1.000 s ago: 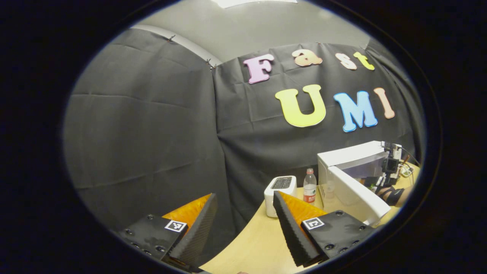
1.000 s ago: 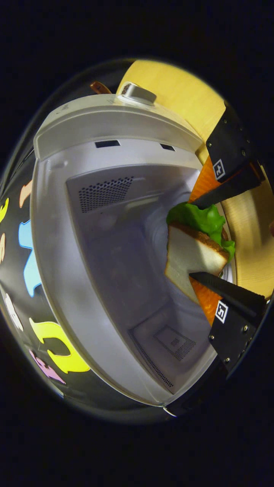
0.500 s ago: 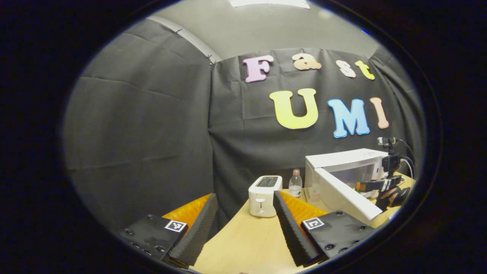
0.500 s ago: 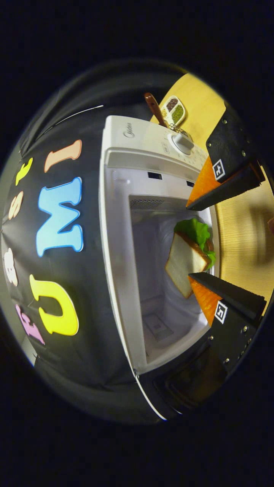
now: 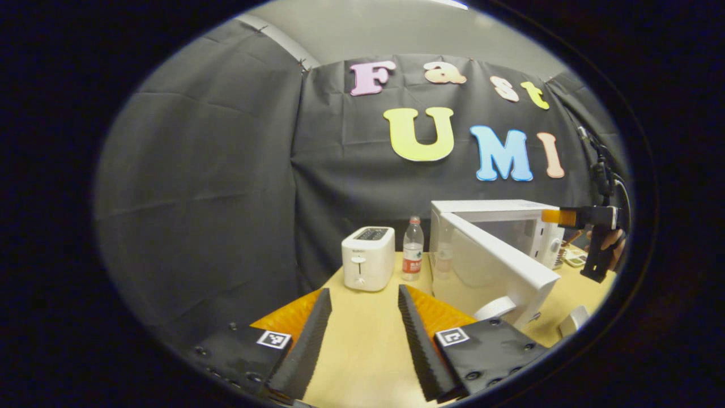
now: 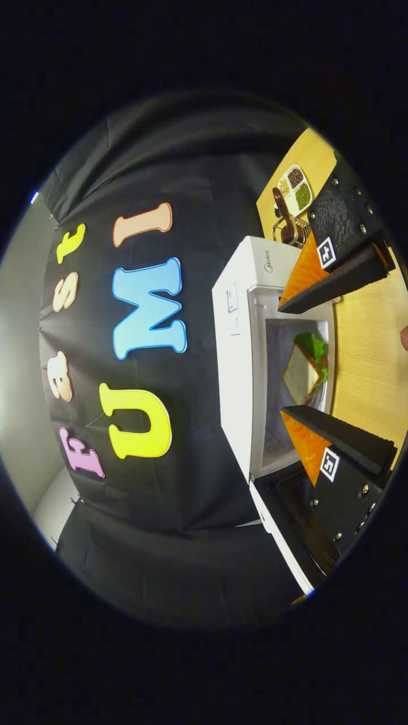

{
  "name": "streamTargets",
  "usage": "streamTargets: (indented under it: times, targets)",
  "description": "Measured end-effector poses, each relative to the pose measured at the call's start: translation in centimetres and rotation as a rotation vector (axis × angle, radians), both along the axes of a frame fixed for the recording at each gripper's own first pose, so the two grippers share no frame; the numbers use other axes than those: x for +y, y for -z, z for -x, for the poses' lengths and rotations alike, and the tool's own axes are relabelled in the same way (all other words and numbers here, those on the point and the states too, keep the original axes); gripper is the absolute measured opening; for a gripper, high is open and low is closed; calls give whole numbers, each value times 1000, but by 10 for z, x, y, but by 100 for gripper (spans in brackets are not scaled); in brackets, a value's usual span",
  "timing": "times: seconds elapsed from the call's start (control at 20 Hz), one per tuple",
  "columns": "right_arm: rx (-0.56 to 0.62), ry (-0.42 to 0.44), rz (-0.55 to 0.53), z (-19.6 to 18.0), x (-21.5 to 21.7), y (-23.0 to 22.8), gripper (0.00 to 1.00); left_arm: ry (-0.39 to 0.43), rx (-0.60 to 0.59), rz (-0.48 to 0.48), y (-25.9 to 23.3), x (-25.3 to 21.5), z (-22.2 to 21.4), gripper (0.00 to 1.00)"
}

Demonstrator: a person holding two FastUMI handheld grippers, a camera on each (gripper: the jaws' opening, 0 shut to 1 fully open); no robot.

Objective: Open the microwave oven with the left hand, put the food in, and close the microwave oven.

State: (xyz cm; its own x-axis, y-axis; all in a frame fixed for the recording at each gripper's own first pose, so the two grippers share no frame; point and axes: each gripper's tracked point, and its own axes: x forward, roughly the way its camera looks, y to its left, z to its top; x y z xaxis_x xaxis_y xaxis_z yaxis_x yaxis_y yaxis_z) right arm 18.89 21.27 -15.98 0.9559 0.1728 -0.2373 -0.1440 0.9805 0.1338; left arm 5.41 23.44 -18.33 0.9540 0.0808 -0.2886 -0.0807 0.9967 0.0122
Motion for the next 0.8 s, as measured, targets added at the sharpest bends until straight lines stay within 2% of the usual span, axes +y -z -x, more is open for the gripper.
streamTargets:
  times: [0.05, 0.25, 0.5, 0.6, 0.65, 0.8]
  targets:
    - [-6, -6, 3, 6, -6, -6, 99, 1, 7, 8, 4, -5, 1, 60]
    - [-19, -24, -18, 30, -27, -22, 99, 18, 49, 34, 23, -27, 2, 9]
    - [-38, -36, 1, 53, -57, -37, 99, 41, 65, 22, 28, -59, 15, 10]
    - [-50, -36, 4, 61, -69, -46, 94, 49, 66, 12, 27, -74, 16, 10]
    - [-56, -35, 7, 63, -77, -48, 99, 49, 68, 4, 27, -80, 17, 11]
    - [-63, -35, 5, 73, -95, -56, 99, 43, 70, 10, 26, -90, 21, 7]
